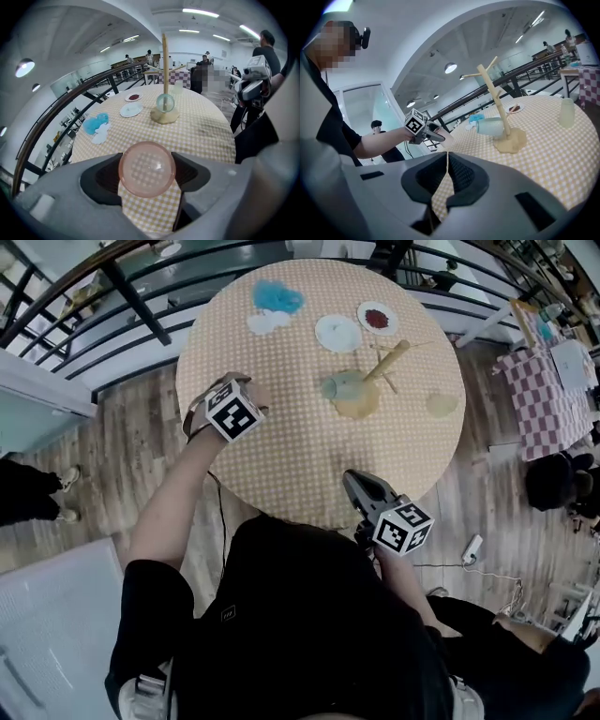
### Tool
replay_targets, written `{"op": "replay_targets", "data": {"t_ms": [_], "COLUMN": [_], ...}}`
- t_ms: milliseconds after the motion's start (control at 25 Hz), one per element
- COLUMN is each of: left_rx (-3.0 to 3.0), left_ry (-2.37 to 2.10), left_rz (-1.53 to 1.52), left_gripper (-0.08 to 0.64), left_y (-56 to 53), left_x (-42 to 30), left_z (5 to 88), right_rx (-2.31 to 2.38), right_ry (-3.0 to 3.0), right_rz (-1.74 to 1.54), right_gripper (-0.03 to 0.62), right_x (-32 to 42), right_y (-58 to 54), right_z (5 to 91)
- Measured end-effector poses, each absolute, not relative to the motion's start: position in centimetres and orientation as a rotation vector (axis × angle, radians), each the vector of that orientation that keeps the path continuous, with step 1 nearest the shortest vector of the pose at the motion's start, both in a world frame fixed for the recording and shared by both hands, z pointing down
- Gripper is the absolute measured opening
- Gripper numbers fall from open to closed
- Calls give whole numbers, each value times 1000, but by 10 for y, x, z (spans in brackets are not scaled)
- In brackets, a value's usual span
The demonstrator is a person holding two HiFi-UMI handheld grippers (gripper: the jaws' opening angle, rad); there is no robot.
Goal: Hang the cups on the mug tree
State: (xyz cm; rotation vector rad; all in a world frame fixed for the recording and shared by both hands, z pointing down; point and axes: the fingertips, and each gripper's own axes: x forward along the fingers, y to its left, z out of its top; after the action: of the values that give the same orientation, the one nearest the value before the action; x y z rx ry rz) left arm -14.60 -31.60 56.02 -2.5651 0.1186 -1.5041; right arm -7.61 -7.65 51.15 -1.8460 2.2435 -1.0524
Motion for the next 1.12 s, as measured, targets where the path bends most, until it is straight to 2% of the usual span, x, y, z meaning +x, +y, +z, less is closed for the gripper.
{"op": "replay_targets", "data": {"t_ms": [280,600,1120], "left_rx": [-2569,-2593,-2600], "left_ry": [194,212,153], "left_rz": [-1543,-1514,-1345], "left_gripper": [328,328,328], "left_y": [-251,-188,-144], "left_x": [-138,-98,-83], "left_z": [538,507,480], "right_rx": [-1733,-1611,-1669], "right_ry": [2306,2397,2329], "right_rz": [-1030,-1027,-947], "right_gripper": [18,18,18], "right_x": [-45,-13,-7], "right_y": [-36,1,-27], "right_z": [508,502,485]}}
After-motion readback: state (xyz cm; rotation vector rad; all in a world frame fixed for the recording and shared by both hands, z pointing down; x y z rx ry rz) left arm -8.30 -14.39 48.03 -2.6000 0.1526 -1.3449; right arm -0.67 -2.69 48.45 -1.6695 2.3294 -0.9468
